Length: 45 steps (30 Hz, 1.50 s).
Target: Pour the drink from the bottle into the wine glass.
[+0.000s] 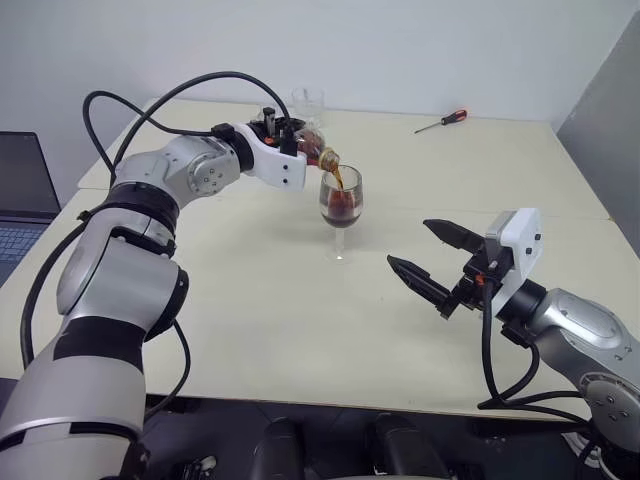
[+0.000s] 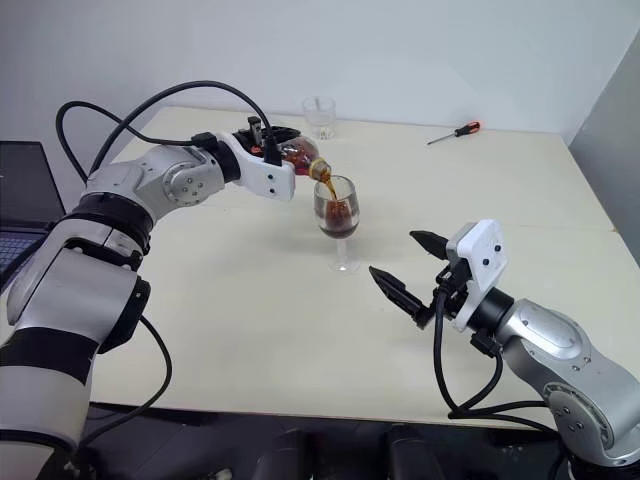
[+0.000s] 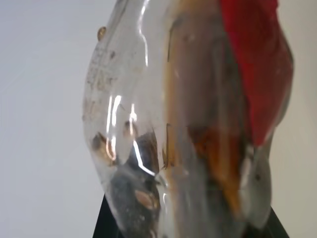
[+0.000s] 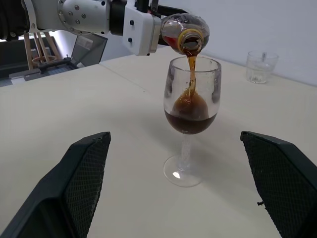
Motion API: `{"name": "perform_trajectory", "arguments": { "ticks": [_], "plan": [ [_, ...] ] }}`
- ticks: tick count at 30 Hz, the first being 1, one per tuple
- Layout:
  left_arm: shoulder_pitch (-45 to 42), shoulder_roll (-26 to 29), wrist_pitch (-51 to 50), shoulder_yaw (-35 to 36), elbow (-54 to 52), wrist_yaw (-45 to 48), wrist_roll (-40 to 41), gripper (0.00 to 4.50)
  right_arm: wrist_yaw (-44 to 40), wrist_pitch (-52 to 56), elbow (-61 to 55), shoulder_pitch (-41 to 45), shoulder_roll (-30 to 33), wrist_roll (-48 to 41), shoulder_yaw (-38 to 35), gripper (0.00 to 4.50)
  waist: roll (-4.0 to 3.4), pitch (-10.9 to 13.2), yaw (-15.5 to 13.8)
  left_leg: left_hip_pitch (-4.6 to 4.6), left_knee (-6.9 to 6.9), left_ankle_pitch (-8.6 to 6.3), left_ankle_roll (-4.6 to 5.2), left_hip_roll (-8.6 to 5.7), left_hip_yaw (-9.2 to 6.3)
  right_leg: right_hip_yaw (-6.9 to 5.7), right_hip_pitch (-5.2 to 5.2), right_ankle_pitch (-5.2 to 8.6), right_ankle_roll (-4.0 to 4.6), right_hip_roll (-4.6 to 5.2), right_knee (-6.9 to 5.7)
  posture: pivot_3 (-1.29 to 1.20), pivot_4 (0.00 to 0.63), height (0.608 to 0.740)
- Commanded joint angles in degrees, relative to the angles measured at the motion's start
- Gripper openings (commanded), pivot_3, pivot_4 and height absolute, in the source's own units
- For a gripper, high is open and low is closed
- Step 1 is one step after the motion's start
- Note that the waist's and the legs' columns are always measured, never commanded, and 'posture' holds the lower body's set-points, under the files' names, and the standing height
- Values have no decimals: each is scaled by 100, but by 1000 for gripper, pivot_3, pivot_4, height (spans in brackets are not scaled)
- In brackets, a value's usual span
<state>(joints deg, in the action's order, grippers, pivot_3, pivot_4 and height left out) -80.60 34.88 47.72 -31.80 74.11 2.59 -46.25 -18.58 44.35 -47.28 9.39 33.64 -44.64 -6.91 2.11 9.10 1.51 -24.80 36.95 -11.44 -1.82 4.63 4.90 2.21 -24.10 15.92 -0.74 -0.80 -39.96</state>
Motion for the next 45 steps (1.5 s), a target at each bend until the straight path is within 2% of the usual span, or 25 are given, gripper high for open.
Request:
{"name": "perform_trajectory", "arguments": {
  "ticks": [1,10,21,26,29,32,36,40,45],
  "plan": [
    [-311,35,-31,34,-48,-144,26,898,36,-53,-247,13,40,-70,-79,4500,0,0,0,0,0,0,0,0,0,0,0,0,0,0,0,0,150,740],
    [-258,14,10,253,-19,30,314,864,75,-52,-277,67,22,-84,-56,4500,0,0,1,0,0,0,0,0,-1,0,0,0,0,0,0,0,150,740],
    [256,-113,54,1382,-97,1438,1891,864,29,-200,-102,321,-224,-53,146,4500,0,0,15,2,1,0,0,1,-1,-1,0,-7,11,-1,-3,0,150,740],
    [667,-339,-612,2474,-163,2382,3234,864,-74,-251,5,618,-402,-330,60,4500,0,-1,18,-1,5,0,0,2,-1,-4,1,-12,20,0,-3,0,150,740],
    [1028,-477,-1297,3310,-409,2517,4166,863,-124,-171,195,1110,-563,-537,287,4500,-1,-1,53,3,4,0,0,4,-2,-1,1,-12,21,-3,-6,0,150,740],
    [1577,-569,-1843,3831,-850,2538,4746,851,-135,-31,473,1683,-596,-675,373,4500,-1,-2,69,7,4,1,0,7,-6,-3,1,-13,23,-5,-12,0,150,740],
    [2359,-700,-2341,4124,-1530,2847,5222,847,-353,457,791,2376,-196,-816,491,4500,-1,-2,36,4,5,1,0,7,-3,-3,1,-14,25,0,-13,0,150,740],
    [2971,-802,-2913,4585,-2162,2758,5823,847,-714,684,900,2629,235,-654,786,4500,8,-6,6,-3,7,1,-1,8,-3,-5,2,-14,25,7,-7,0,150,740],
    [3649,-1016,-3383,4761,-3065,2330,5994,847,-1017,471,1169,2684,31,-678,773,4500,9,-7,-5,-4,8,1,0,8,-10,-2,6,-15,25,8,-8,0,150,740]
  ]
}}
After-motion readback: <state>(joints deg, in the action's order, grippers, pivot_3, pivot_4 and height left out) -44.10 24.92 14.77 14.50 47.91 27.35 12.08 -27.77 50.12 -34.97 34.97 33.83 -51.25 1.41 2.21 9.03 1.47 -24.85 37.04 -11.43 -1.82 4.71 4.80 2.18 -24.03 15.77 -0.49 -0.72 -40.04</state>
